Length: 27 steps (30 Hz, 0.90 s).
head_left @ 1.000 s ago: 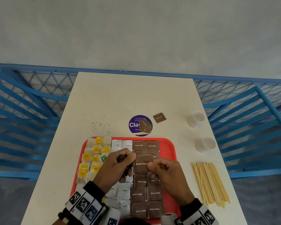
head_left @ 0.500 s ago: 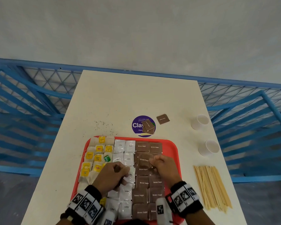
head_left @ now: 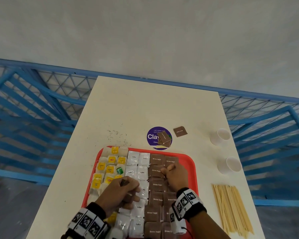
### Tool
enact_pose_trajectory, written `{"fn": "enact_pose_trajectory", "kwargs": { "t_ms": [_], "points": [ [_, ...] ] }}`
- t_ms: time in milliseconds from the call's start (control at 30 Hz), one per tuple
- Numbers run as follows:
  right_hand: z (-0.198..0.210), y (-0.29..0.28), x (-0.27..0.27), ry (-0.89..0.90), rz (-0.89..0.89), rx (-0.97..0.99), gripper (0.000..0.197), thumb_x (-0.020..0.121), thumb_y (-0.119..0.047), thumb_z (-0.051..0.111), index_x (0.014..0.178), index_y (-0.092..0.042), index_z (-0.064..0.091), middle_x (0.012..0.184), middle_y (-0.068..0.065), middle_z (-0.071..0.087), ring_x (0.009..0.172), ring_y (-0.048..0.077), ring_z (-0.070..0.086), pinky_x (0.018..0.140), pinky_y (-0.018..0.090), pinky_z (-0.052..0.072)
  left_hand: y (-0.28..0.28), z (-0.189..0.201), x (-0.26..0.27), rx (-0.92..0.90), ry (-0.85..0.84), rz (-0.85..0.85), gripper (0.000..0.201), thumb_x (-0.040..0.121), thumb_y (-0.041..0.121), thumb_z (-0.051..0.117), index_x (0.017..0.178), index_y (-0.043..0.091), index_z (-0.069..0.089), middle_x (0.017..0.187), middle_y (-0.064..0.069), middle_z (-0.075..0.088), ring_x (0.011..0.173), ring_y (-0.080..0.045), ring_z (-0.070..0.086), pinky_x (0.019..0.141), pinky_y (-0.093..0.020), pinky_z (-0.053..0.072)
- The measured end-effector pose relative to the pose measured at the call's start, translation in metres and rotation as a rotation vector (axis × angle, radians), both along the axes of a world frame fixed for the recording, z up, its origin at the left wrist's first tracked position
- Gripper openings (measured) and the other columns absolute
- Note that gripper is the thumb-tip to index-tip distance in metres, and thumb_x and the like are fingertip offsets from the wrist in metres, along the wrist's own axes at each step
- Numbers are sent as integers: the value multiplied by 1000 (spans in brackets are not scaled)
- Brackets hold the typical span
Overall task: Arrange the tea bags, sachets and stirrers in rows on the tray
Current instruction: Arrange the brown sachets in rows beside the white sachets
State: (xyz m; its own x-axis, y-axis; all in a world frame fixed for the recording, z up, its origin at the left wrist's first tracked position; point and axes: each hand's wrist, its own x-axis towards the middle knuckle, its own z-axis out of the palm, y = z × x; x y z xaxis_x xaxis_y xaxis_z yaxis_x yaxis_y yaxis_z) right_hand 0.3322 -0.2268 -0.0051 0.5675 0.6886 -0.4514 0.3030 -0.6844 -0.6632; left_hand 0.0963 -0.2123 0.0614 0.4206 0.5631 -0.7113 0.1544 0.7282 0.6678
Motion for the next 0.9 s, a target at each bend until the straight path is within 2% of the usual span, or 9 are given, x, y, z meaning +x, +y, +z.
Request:
{"fn": "enact_pose_trajectory", "kwargs": {
  "t_ms": [100, 167, 233, 333, 433, 533, 633, 800, 900],
  "points": [
    [7, -2, -4, -34, 76, 22, 17, 81, -20, 73, 77, -16, 58, 73, -1, 67, 66, 19, 64, 61, 28, 53, 3, 3, 1, -113, -101, 76, 21, 97, 8, 55, 114, -2, 63, 110, -24, 70, 95, -41, 70, 59, -39, 58],
    [13, -4, -7, -52, 154, 18, 17, 82, -21, 71, 71, -22, 58, 72, -4, 67, 71, 19, 65, 72, 36, 56, 5, 6, 1, -191, -192, 132, 31, 94, -5, 45, 119, -2, 62, 116, -26, 68, 104, -46, 67, 66, -48, 62],
    [26, -9, -8, -66, 196, 68, 16, 85, -25, 68, 71, -24, 61, 70, -6, 66, 71, 16, 64, 74, 38, 55, 8, 9, 0, -224, -298, 146, 41, 92, -13, 40, 124, 1, 61, 122, -25, 66, 111, -47, 64, 77, -56, 59],
    [66, -22, -18, 110, 277, 213, 19, 90, -37, 67, 77, -23, 68, 67, -8, 65, 62, 4, 59, 60, 22, 49, 10, 16, 2, -164, -347, 87, 37, 95, -10, 47, 126, 6, 60, 126, -22, 65, 115, -42, 64, 86, -59, 55],
    [100, -37, -30, 315, 417, 245, 17, 88, -35, 70, 84, -20, 73, 71, -7, 71, 60, 0, 61, 58, 14, 45, 8, 25, 16, 3, -248, 2, 29, 95, -4, 56, 121, 4, 62, 118, -23, 69, 109, -41, 67, 78, -49, 61],
    [108, -45, -27, 319, 367, 336, 11, 88, -22, 72, 81, -14, 75, 74, -1, 73, 63, 11, 65, 61, 23, 50, 4, 32, 30, 208, -113, -65, 21, 93, 9, 64, 113, 2, 63, 98, -20, 75, 85, -33, 74, 58, -36, 62],
    [112, -53, -20, 392, 314, 366, 17, 92, -26, 67, 78, -17, 74, 72, 0, 72, 62, 15, 61, 63, 29, 49, 3, 32, 35, 310, -81, -62, 21, 95, 23, 63, 99, 2, 64, 75, -20, 69, 58, -26, 64, 46, -27, 53],
    [113, -65, -19, 464, 188, 426, 24, 94, -26, 62, 84, -7, 73, 70, 24, 59, 61, 22, 51, 59, 38, 40, 0, 36, 41, 357, -124, -95, 17, 96, 23, 61, 87, 8, 63, 64, -18, 62, 49, -20, 54, 42, -23, 45],
    [112, -68, -19, 487, 127, 451, 17, 93, -21, 64, 88, -11, 77, 75, 11, 71, 64, 23, 57, 61, 36, 45, -1, 38, 41, 397, -92, -152, 13, 92, 16, 67, 90, 4, 62, 67, -13, 66, 53, -18, 60, 42, -24, 47]
  ]
}}
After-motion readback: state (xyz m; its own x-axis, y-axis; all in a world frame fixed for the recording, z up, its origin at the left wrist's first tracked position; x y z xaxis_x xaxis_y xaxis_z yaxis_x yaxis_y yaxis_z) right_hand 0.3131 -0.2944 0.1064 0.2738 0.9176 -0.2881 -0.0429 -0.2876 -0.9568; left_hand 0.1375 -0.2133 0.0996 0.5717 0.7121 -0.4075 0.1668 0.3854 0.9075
